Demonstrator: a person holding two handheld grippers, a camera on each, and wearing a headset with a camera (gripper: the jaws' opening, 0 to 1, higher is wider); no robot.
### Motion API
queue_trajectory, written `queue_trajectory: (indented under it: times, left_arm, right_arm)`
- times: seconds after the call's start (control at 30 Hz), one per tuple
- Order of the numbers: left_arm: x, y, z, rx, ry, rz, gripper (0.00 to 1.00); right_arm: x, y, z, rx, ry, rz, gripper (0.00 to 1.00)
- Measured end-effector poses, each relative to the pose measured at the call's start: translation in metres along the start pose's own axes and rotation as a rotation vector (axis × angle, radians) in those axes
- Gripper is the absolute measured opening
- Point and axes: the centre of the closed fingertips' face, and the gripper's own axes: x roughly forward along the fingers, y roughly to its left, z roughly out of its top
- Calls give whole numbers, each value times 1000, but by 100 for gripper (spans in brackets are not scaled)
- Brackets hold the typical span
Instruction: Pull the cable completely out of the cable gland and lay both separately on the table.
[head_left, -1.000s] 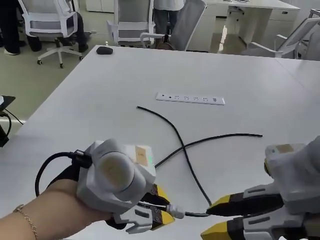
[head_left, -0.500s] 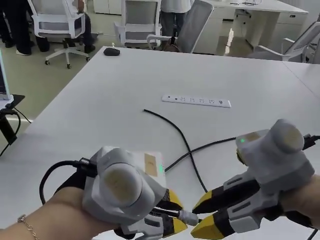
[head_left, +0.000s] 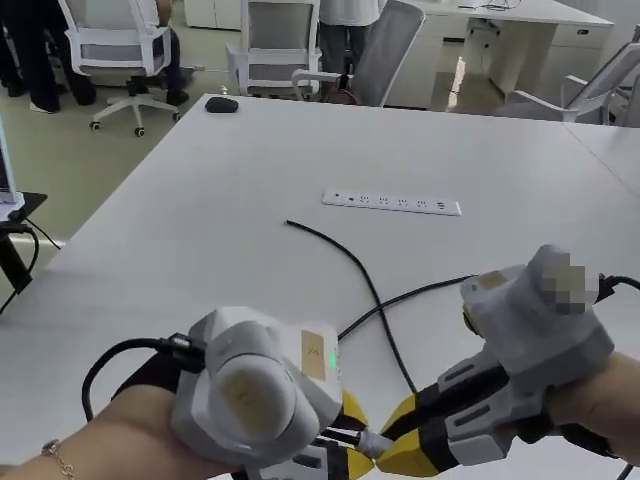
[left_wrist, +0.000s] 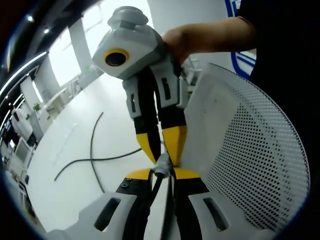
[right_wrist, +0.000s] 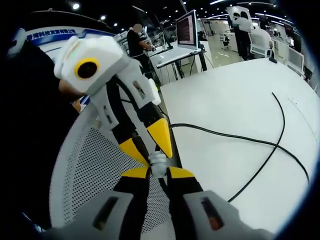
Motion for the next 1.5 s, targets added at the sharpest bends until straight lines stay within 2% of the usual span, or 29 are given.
queue_trajectory:
  times: [0.27,0.4,0.43,0.53,0.6,0.67,0.77,0.87,0.9,0.97,1.0,1.03,1.07,1.2,1.27,1.37,1.47,1.5]
  left_arm:
    - [0,1,-3,-68,14,-17,16]
    - [0,1,-6,-92,35,-30,16]
    - [1,0,-6,-96,40,-34,16]
    - [2,1,-7,-107,52,-40,16]
    - [1,-2,-9,-156,74,-73,16]
    - [2,-2,-9,-158,81,-92,16]
    - [3,0,-8,-199,84,-115,16]
    - [3,3,-8,-233,93,-126,15]
    - [4,2,-8,-256,93,-134,15]
    - [6,2,-6,-350,85,-154,15]
    - [6,3,-6,-418,82,-169,15]
    - [7,3,-5,-435,75,-175,15]
    - [8,4,-5,-498,66,-196,15]
    - [9,6,-6,-610,30,-251,15]
    - [9,7,-6,-704,17,-278,15]
    - [9,9,-7,-811,6,-326,15]
    - [10,12,-9,-853,-32,-355,16]
    - [9,11,-10,-912,-38,-381,16]
  right_arm:
    - [2,1,1,-82,52,-62,12]
    - [5,-1,0,-156,101,-114,12]
    - [5,-1,-2,-189,127,-127,12]
    - [7,-2,-1,-224,145,-157,12]
    - [9,0,-3,-271,171,-172,12]
    - [9,0,-5,-324,199,-189,11]
    - [8,0,-5,-326,205,-224,11]
    - [6,-4,-3,-369,213,-276,11]
    - [5,-5,-3,-386,222,-287,11]
    - [3,-8,-4,-426,246,-324,10]
    - [2,-9,-3,-454,255,-337,10]
    - [1,-10,-5,-487,275,-353,10]
    - [1,-10,-5,-495,277,-364,10]
    - [1,-12,-4,-552,290,-401,10]
    - [0,-15,-2,-610,300,-430,10]
    - [0,-16,-1,-681,319,-447,11]
    - [1,-20,-1,-696,322,-463,11]
    - [2,-20,0,-706,321,-464,11]
